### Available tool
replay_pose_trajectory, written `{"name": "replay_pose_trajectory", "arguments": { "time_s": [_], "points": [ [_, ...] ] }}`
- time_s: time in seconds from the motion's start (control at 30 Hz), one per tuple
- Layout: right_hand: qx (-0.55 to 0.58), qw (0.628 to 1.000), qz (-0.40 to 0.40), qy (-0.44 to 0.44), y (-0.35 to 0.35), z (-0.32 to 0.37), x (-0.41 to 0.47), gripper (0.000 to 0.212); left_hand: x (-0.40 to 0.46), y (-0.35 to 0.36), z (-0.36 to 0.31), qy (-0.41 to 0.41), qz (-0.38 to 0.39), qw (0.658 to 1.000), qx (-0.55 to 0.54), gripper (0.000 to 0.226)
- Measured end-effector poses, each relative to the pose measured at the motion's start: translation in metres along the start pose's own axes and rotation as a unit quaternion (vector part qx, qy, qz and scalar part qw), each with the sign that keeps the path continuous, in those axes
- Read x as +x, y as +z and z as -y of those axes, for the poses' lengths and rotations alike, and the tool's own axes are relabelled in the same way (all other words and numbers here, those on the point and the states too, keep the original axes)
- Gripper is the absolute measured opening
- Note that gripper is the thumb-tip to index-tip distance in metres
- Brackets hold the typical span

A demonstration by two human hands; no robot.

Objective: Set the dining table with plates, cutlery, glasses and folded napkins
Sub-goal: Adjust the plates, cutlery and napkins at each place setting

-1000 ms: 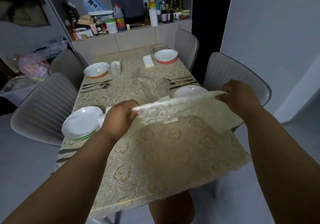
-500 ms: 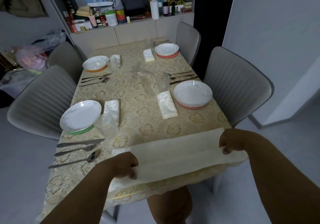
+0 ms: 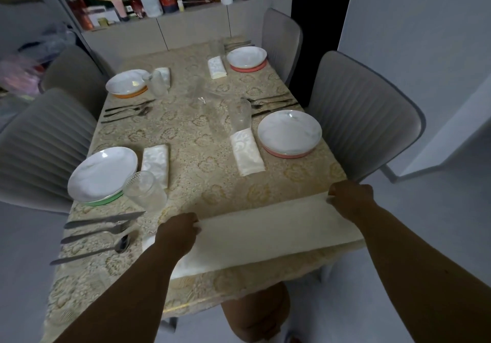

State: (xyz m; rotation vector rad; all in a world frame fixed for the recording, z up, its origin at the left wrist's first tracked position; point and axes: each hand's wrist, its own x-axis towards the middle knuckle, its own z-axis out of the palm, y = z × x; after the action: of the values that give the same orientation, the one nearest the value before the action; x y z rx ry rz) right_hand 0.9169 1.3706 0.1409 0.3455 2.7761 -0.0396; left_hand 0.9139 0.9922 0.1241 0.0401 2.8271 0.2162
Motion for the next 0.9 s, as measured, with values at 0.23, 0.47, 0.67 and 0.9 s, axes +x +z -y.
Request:
{"name": "replay_pose_trajectory", "arguments": {
  "time_s": [0.23, 0.47, 0.67, 0.9],
  "points": [
    [0.088, 0.992, -0.087, 0.028, 0.03, 0.009, 0.008, 0.039, 0.007, 0.021, -0.015, -0.008, -0.161, 0.985, 0.067, 0.027],
    [0.336, 0.891, -0.192, 0.238, 0.071, 0.046, -0.041, 0.06, -0.045, 0.088, -0.074, 0.261, -0.045, 0.962, 0.067, 0.054],
    [0.504, 0.732, -0.049, 0.456, 0.068, 0.06, -0.041, 0.108, -0.034, 0.097, -0.081, 0.234, 0.009, 0.966, 0.105, 0.061],
    [0.661, 0.643, -0.086, 0.379, 0.076, 0.074, -0.047, 0.052, -0.04, 0.082, -0.067, 0.197, 0.045, 0.977, -0.067, 0.09]
  ]
}}
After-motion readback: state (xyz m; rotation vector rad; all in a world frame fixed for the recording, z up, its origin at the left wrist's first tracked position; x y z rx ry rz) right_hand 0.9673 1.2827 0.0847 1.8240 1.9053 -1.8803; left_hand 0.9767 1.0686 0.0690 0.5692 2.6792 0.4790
